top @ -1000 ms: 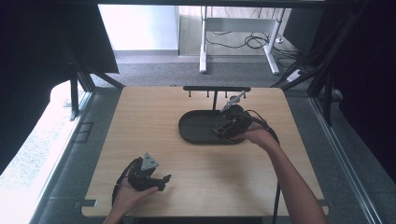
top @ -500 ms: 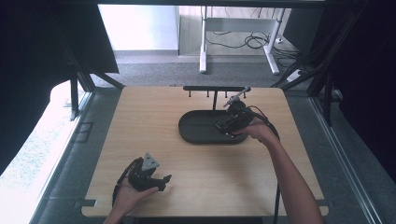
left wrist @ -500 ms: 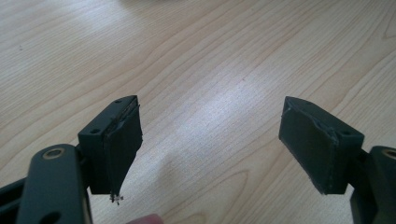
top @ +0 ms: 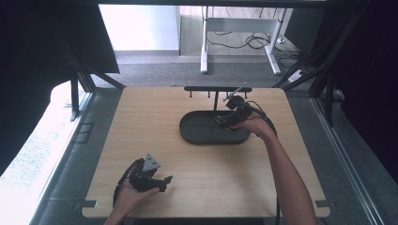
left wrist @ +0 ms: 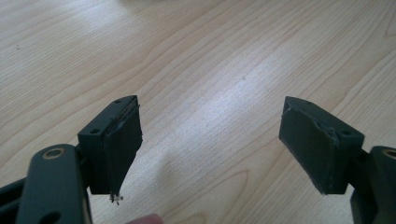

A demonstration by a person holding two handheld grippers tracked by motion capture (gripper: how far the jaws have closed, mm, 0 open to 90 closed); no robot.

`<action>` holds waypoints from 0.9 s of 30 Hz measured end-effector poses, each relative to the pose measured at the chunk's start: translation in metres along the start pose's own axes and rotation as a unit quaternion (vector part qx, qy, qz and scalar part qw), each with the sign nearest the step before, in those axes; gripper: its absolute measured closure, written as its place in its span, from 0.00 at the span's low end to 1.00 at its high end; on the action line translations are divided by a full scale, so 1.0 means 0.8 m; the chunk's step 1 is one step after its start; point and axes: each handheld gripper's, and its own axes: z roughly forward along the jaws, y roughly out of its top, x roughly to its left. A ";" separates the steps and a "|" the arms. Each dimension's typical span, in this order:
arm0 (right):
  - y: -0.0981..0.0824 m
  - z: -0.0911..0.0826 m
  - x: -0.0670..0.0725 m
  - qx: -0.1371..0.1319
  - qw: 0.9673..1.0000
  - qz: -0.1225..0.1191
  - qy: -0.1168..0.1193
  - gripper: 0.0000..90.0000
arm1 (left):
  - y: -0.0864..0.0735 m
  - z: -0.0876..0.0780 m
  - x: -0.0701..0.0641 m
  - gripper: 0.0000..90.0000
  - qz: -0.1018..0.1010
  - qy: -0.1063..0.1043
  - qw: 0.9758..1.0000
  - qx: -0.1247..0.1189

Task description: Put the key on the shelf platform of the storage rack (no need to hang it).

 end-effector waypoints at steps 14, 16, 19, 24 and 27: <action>0.010 0.039 -0.003 0.010 1.000 -0.001 0.004 0.55 | -0.001 0.001 0.000 0.24 0.004 0.000 1.000 0.003; 0.009 0.044 -0.005 0.014 1.000 0.001 0.004 0.55 | -0.001 0.001 0.000 0.24 0.004 0.001 1.000 0.005; 0.008 0.051 -0.008 0.019 1.000 0.002 0.003 0.55 | -0.001 0.001 0.000 0.24 0.005 0.001 1.000 0.005; 0.005 0.061 -0.014 0.023 1.000 0.002 -0.002 0.55 | -0.001 0.002 0.000 0.24 0.007 0.001 1.000 0.006; 0.002 0.066 -0.018 0.027 1.000 -0.004 -0.007 0.55 | -0.001 0.002 0.000 0.24 0.007 0.000 1.000 0.005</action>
